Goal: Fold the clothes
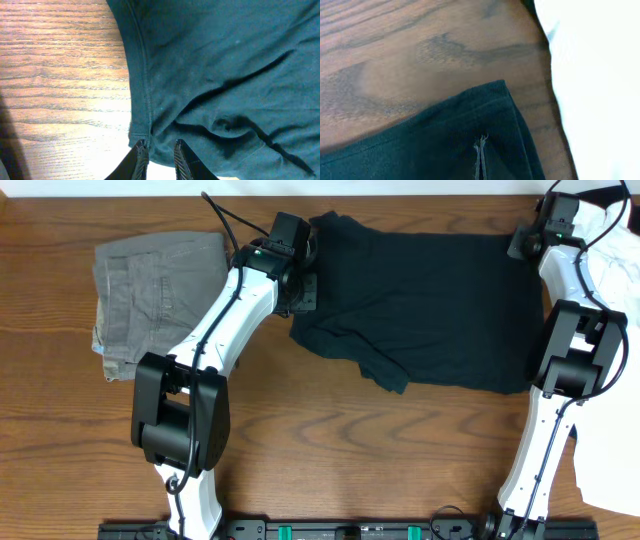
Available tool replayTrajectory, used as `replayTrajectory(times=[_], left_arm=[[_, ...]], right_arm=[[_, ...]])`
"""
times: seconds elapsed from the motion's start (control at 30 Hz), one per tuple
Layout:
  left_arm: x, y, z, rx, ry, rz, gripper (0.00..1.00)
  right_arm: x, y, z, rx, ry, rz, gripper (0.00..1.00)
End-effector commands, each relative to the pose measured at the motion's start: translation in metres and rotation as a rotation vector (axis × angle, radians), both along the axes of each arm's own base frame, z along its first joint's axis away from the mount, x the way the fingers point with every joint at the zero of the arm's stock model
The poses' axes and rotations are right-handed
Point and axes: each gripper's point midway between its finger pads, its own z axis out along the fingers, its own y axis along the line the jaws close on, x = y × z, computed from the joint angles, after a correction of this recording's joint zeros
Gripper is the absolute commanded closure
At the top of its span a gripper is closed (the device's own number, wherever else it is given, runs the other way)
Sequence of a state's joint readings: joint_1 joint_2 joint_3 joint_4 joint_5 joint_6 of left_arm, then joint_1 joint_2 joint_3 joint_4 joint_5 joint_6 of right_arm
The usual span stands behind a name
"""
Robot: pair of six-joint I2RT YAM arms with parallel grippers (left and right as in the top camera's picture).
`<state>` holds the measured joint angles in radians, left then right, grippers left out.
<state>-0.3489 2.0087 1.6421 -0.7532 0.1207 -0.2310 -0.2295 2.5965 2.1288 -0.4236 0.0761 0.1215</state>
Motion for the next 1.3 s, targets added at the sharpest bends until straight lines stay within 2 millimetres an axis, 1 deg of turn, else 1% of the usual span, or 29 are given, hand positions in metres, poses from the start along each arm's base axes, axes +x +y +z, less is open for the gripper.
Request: replayTrajectory(times=[0.0, 0.07, 0.1, 0.13, 0.17, 0.2, 0.27, 0.3, 0.33, 0.37, 0.4, 0.43, 0.5, 0.53, 0.63, 0.73, 0.83, 0.9, 1.0, 1.03, 1.13, 1.2, 1.27], left_arm=[[0.0, 0.005, -0.007, 0.028, 0.004, -0.002, 0.79], [0.0, 0.006, -0.007, 0.028, 0.005, -0.002, 0.79], [-0.001, 0.006, -0.006, 0.028, 0.004, -0.002, 0.79], [-0.001, 0.006, -0.006, 0.029, 0.006, -0.002, 0.79], [-0.001, 0.006, -0.006, 0.028, 0.006, -0.002, 0.8], [-0.002, 0.006, -0.004, 0.028, 0.004, -0.002, 0.8], [-0.003, 0.007, -0.001, 0.027, 0.003, -0.002, 0.8], [-0.005, 0.007, 0.002, 0.028, 0.005, -0.002, 0.8], [-0.007, 0.008, 0.005, 0.028, 0.006, -0.002, 0.8], [-0.01, 0.009, 0.008, 0.029, 0.009, -0.002, 0.8], [-0.013, 0.008, 0.011, 0.03, 0.012, -0.005, 0.8], [-0.016, 0.008, 0.011, 0.031, 0.02, -0.008, 0.8], [-0.025, 0.0, 0.009, 0.014, 0.052, -0.03, 0.8], [-0.029, -0.005, 0.008, 0.003, 0.068, -0.042, 0.8], [-0.04, -0.025, 0.002, -0.011, 0.092, -0.051, 0.8], [-0.047, -0.053, -0.002, -0.023, 0.086, -0.079, 0.79], [-0.056, -0.076, -0.012, -0.036, 0.103, -0.073, 0.79], [-0.064, -0.086, -0.021, -0.03, 0.128, -0.078, 0.79], [-0.075, -0.1, -0.031, -0.02, 0.151, -0.102, 0.78], [-0.08, -0.106, -0.034, -0.015, 0.157, -0.118, 0.75], [-0.092, -0.12, -0.037, -0.006, 0.164, -0.161, 0.67], [-0.099, -0.129, -0.037, -0.006, 0.161, -0.186, 0.64], [-0.104, -0.139, -0.037, -0.01, 0.152, -0.211, 0.61]], right_arm=[[-0.011, 0.02, -0.034, -0.029, 0.118, 0.08, 0.98], [-0.004, 0.022, 0.008, -0.046, 0.09, 0.081, 0.96], [-0.003, 0.024, 0.029, -0.052, 0.077, 0.082, 0.93], [-0.003, 0.026, 0.054, -0.055, 0.06, 0.084, 0.92], [-0.005, 0.028, 0.081, -0.055, 0.042, 0.086, 0.88], [-0.008, 0.03, 0.098, -0.05, 0.033, 0.082, 0.81], [-0.021, 0.033, 0.137, -0.026, 0.019, 0.053, 0.72], [-0.034, 0.035, 0.157, -0.01, 0.024, 0.034, 0.67], [-0.043, 0.037, 0.169, 0.0, 0.029, 0.023, 0.64], [-0.058, 0.039, 0.183, 0.015, 0.046, 0.007, 0.51], [-0.072, 0.041, 0.194, 0.027, 0.067, -0.004, 0.36], [-0.086, 0.043, 0.201, 0.039, 0.092, -0.015, 0.3], [-0.11, 0.046, 0.21, 0.056, 0.147, -0.03, 0.17], [-0.121, 0.046, 0.212, 0.066, 0.175, -0.041, 0.1], [-0.147, 0.044, 0.206, 0.092, 0.263, -0.071, 0.01], [-0.167, 0.035, 0.189, 0.114, 0.356, -0.102, 0.01], [-0.179, 0.028, 0.171, 0.154, 0.409, -0.121, 0.01], [-0.186, 0.026, 0.157, 0.196, 0.442, -0.128, 0.01], [-0.198, 0.02, 0.131, 0.221, 0.502, -0.149, 0.01], [-0.201, 0.02, 0.12, 0.235, 0.517, -0.151, 0.01], [-0.201, 0.032, 0.091, 0.285, 0.533, -0.078, 0.01], [-0.202, 0.042, 0.072, 0.324, 0.539, -0.037, 0.01], [-0.205, 0.048, 0.059, 0.347, 0.549, -0.028, 0.01]])
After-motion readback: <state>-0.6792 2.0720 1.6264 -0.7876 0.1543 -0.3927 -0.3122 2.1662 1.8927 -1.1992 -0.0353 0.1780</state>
